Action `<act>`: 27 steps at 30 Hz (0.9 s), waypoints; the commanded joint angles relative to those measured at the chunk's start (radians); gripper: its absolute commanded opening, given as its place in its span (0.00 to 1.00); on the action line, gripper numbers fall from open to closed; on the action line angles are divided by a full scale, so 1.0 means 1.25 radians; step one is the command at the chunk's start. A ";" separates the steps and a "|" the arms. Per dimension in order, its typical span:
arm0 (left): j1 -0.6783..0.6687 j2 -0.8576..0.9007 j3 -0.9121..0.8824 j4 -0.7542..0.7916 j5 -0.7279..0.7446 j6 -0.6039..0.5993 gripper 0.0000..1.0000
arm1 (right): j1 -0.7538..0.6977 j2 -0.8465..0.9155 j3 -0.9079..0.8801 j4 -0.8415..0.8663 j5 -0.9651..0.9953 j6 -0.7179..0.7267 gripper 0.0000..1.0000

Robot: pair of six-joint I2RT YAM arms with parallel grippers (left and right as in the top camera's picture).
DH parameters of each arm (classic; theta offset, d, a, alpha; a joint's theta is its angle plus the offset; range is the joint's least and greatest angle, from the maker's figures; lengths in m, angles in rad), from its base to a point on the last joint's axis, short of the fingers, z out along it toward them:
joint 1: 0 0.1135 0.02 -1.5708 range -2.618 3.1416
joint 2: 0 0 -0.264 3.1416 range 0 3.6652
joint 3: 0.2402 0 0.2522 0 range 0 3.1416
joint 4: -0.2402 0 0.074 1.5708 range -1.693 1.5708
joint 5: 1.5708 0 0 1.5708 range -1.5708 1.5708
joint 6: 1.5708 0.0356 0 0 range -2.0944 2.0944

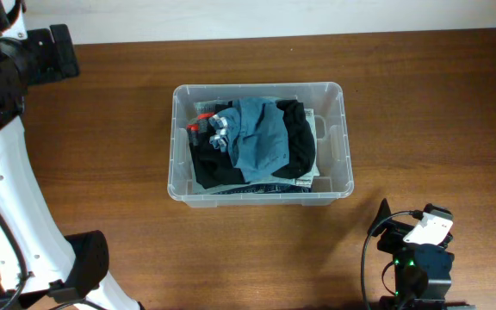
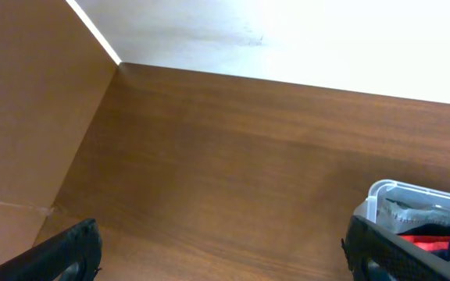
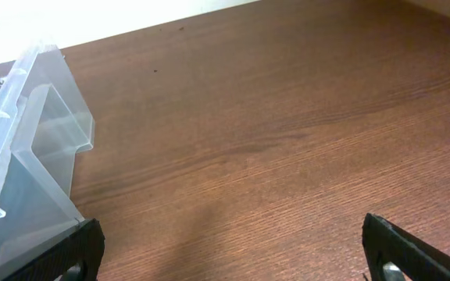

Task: Pack container

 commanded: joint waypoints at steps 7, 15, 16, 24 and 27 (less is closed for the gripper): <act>0.003 -0.017 -0.002 0.001 -0.006 -0.008 0.99 | -0.006 -0.002 -0.006 -0.002 -0.009 0.009 0.99; 0.003 -0.018 -0.002 0.001 -0.006 -0.008 0.99 | -0.006 -0.002 -0.006 -0.002 -0.010 0.009 0.98; 0.003 -0.018 -0.002 0.001 -0.005 -0.008 0.99 | -0.006 -0.002 -0.006 -0.002 -0.010 0.009 0.98; 0.002 -0.029 -0.002 0.000 -0.006 -0.008 0.99 | -0.006 -0.002 -0.006 -0.002 -0.010 0.009 0.99; 0.001 -0.062 -0.018 -0.027 -0.006 -0.008 0.99 | -0.006 -0.002 -0.006 -0.002 -0.010 0.009 0.99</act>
